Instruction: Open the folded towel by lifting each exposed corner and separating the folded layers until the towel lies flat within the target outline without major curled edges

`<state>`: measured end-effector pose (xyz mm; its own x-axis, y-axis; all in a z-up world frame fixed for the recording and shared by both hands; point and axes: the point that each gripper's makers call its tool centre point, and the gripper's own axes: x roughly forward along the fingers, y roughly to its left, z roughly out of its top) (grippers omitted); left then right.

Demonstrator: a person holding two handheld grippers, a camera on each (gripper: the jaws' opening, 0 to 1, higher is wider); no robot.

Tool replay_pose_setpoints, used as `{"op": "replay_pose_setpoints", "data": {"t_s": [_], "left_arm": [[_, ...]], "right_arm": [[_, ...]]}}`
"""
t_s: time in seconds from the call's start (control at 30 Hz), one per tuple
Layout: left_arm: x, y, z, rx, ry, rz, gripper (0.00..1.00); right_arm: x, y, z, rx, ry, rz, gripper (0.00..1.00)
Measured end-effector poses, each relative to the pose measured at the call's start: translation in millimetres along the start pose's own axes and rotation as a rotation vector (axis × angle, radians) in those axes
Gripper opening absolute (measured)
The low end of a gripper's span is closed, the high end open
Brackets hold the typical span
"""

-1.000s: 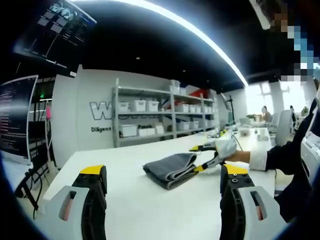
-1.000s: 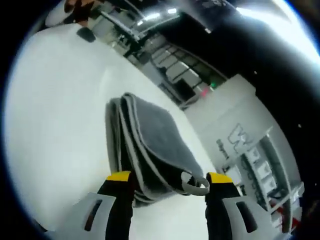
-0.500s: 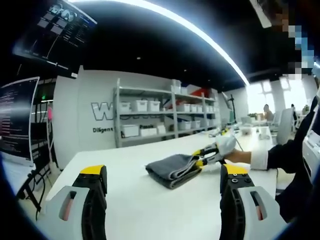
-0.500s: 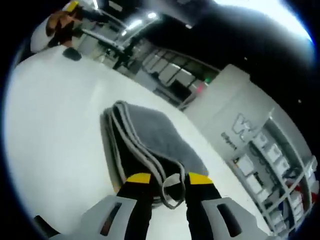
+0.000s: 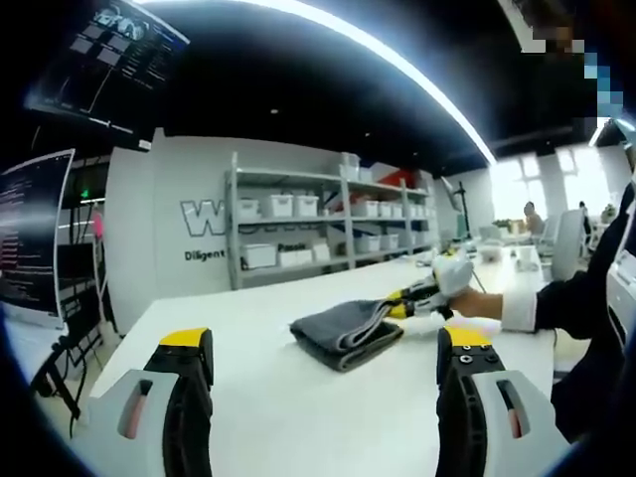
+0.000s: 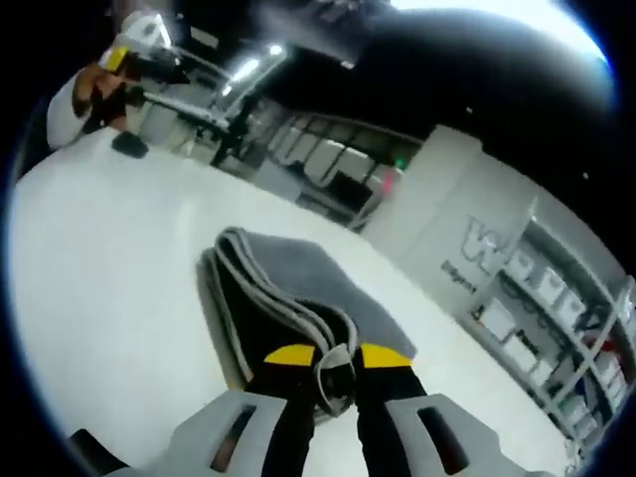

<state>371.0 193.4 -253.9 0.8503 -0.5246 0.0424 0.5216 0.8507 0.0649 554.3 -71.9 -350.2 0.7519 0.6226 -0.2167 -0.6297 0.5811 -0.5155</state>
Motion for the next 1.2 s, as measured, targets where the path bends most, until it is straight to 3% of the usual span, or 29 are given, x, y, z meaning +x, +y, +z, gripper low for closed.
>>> {"op": "replay_pose_setpoints", "data": {"t_s": [0.23, 0.47, 0.6, 0.83, 0.97, 1.07, 1.2], "left_arm": [[17.4, -15.1, -6.0, 0.006, -0.003, -0.049, 0.90], [34.0, -15.4, -11.9, 0.039, -0.011, -0.040, 0.89], [40.0, -17.0, -6.6, 0.067, -0.040, -0.040, 0.88], [55.7, -14.5, 1.0, 0.104, -0.027, -0.047, 0.84], [68.1, -12.0, 0.2, 0.140, -0.014, -0.035, 0.84], [75.1, -11.5, -1.6, 0.148, -0.010, -0.033, 0.84], [84.5, -12.7, -5.0, 0.149, 0.009, -0.039, 0.84]], "right_arm": [[-4.3, 2.9, 6.0, 0.070, -0.031, 0.002, 0.05], [-8.4, 1.6, 14.1, 0.182, -0.054, 0.012, 0.03], [-9.7, 2.3, 18.2, 0.215, -0.069, 0.014, 0.02], [-12.4, 4.7, 33.7, 0.304, -0.112, 0.023, 0.02], [-14.9, -0.6, 36.4, 0.330, -0.133, 0.014, 0.01], [-18.2, -3.1, 45.9, 0.390, -0.196, 0.017, 0.01], [-18.1, -6.1, 47.1, 0.411, -0.198, 0.013, 0.01]]}}
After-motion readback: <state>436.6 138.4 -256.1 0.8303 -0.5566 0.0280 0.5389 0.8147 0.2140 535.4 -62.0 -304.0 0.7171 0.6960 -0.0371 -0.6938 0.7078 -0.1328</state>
